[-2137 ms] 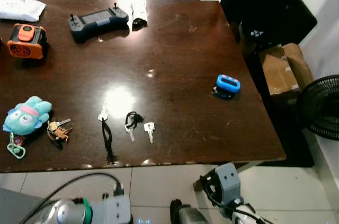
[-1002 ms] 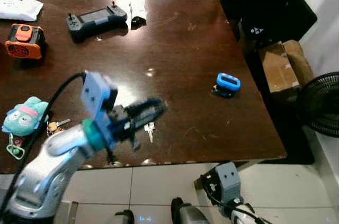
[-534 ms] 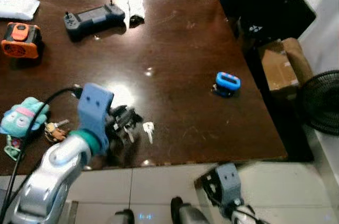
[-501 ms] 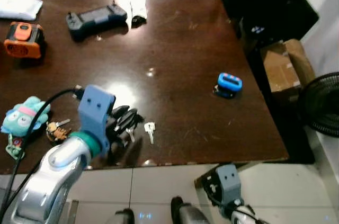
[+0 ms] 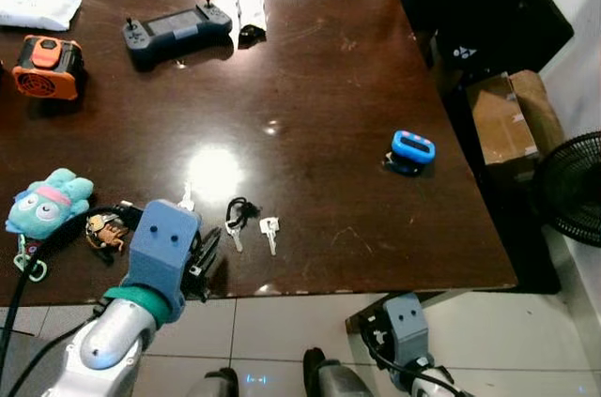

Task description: Hang keys on a hook

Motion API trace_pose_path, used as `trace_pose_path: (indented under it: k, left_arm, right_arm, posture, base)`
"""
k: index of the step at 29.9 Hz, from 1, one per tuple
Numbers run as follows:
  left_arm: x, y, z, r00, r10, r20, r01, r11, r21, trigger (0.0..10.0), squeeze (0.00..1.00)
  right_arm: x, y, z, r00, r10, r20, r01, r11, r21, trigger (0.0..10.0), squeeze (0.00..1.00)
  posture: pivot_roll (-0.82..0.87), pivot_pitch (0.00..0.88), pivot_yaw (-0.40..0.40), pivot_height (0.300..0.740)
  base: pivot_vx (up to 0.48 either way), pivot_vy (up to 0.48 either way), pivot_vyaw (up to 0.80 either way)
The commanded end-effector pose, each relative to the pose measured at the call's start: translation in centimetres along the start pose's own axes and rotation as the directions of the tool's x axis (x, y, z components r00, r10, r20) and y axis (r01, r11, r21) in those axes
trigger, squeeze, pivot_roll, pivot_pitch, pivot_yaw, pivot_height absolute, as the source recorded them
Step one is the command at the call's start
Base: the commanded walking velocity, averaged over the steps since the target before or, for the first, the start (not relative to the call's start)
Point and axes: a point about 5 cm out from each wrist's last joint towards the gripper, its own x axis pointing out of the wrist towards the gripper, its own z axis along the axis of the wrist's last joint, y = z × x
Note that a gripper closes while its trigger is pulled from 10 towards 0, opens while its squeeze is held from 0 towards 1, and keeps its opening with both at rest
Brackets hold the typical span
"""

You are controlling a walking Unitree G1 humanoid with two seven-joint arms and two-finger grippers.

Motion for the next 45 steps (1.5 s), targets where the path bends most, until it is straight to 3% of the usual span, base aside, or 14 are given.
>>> trace_pose_path:
  k: [1, 2, 3, 4, 13, 14, 15, 16, 18, 19, 42, 43, 44, 45]
  left_arm:
    - [-0.2, 0.0, -0.5, 0.999, 0.015, -0.038, -0.016, 0.999, -0.034, 10.0, 1.00]
    - [-0.2, 0.0, -0.5, 0.999, 0.008, -0.043, -0.010, 0.999, -0.042, 10.0, 0.33]
    - [-0.3, 0.0, -0.6, 0.999, 0.005, -0.049, -0.006, 0.999, -0.038, 10.0, 0.33]
    - [-0.4, 0.0, -0.8, 0.998, -0.001, -0.068, -0.001, 0.999, -0.035, 10.0, 0.00]
    - [-0.3, -0.5, -4.3, 0.974, 0.009, -0.226, -0.007, 1.000, 0.011, 10.0, 0.00]
    - [-0.2, -0.2, -4.6, 0.971, 0.038, -0.237, -0.036, 0.999, 0.015, 6.1, 0.00]
    - [-0.1, -0.1, -4.7, 0.969, 0.059, -0.240, -0.057, 0.998, 0.017, 6.1, 0.00]
    - [0.0, 0.1, -4.8, 0.967, 0.083, -0.242, -0.080, 0.997, 0.021, 3.0, 0.00]
    - [0.1, 0.3, -4.9, 0.965, 0.096, -0.243, -0.093, 0.995, 0.022, 3.0, 0.00]
    - [0.1, 0.5, -4.8, 0.964, 0.114, -0.241, -0.111, 0.993, 0.026, 0.0, 0.00]
    - [0.3, 0.9, -2.2, 0.997, 0.072, -0.037, -0.075, 0.992, -0.099, 0.0, 0.00]
    - [0.5, 0.5, -1.0, 0.999, 0.033, 0.037, -0.028, 0.990, -0.138, 2.8, 0.00]
    - [0.5, 0.5, -1.0, 0.999, 0.033, 0.037, -0.028, 0.990, -0.138, 2.8, 0.00]
    - [0.7, 0.2, 0.4, 0.993, 0.006, 0.117, 0.013, 0.987, -0.163, 10.0, 0.00]
  right_arm:
    - [-0.2, -0.1, -0.3, 1.000, 0.004, -0.017, -0.004, 1.000, -0.003, 10.0, 0.00]
    - [-0.2, -0.1, -0.3, 1.000, 0.003, -0.016, -0.004, 1.000, -0.003, 10.0, 0.00]
    - [-0.2, -0.2, -0.3, 1.000, 0.003, -0.016, -0.003, 1.000, -0.003, 10.0, 0.00]
    - [-0.2, -0.2, -0.3, 1.000, 0.003, -0.017, -0.003, 1.000, -0.004, 10.0, 0.00]
    - [-0.2, -0.3, -0.2, 1.000, 0.000, -0.014, 0.000, 1.000, -0.001, 10.0, 0.00]
    - [-0.2, -0.3, -0.2, 1.000, -0.002, -0.013, 0.002, 1.000, 0.000, 10.0, 0.00]
    - [-0.1, -0.3, -0.2, 1.000, -0.003, -0.012, 0.003, 1.000, 0.001, 10.0, 0.00]
    - [-0.2, -0.4, -0.2, 1.000, -0.004, -0.012, 0.004, 1.000, 0.001, 10.0, 0.00]
    - [-0.2, -0.4, -0.2, 1.000, -0.004, -0.012, 0.004, 1.000, 0.001, 10.0, 0.00]
    - [-0.2, -0.4, -0.2, 1.000, -0.005, -0.012, 0.005, 1.000, 0.002, 10.0, 0.00]
    - [0.4, -0.5, 0.6, 1.000, 0.000, 0.003, 0.000, 1.000, -0.006, 10.0, 0.00]
    - [0.5, -0.5, 0.7, 1.000, 0.000, 0.007, 0.000, 1.000, -0.006, 10.0, 0.00]
    - [0.5, -0.5, 0.7, 1.000, 0.000, 0.007, 0.000, 1.000, -0.006, 10.0, 0.00]
    - [0.6, -0.5, 0.9, 1.000, 0.000, 0.015, 0.000, 1.000, -0.005, 10.0, 0.00]
  posture:
    - [0.00, 0.198, 0.003, 0.740]
    - [0.00, 0.198, 0.003, 0.740]
    - [0.00, 0.198, 0.001, 0.740]
    - [0.00, 0.198, 0.000, 0.740]
    - [-0.01, 0.196, 0.002, 0.740]
    - [-0.01, 0.196, 0.002, 0.740]
    - [-0.02, 0.195, 0.003, 0.740]
    - [-0.02, 0.195, 0.002, 0.740]
    - [-0.02, 0.195, 0.002, 0.740]
    - [-0.02, 0.194, 0.003, 0.740]
    - [-0.01, 0.168, -0.001, 0.740]
    - [-0.01, 0.165, -0.001, 0.740]
    - [-0.01, 0.165, -0.001, 0.740]
    - [-0.01, 0.162, -0.003, 0.740]
  base:
    - [0.000, 0.000, 0.00]
    - [0.000, 0.000, 0.00]
    - [0.000, 0.000, 0.00]
    - [0.000, 0.000, 0.00]
    - [0.000, 0.000, 0.00]
    - [0.000, 0.000, 0.00]
    - [0.000, 0.000, 0.00]
    - [0.000, 0.000, 0.00]
    - [0.000, 0.000, 0.00]
    - [0.000, 0.000, 0.00]
    - [0.000, 0.000, 0.00]
    - [0.000, 0.000, 0.00]
    - [0.000, 0.000, 0.00]
    - [0.000, 0.000, 0.00]
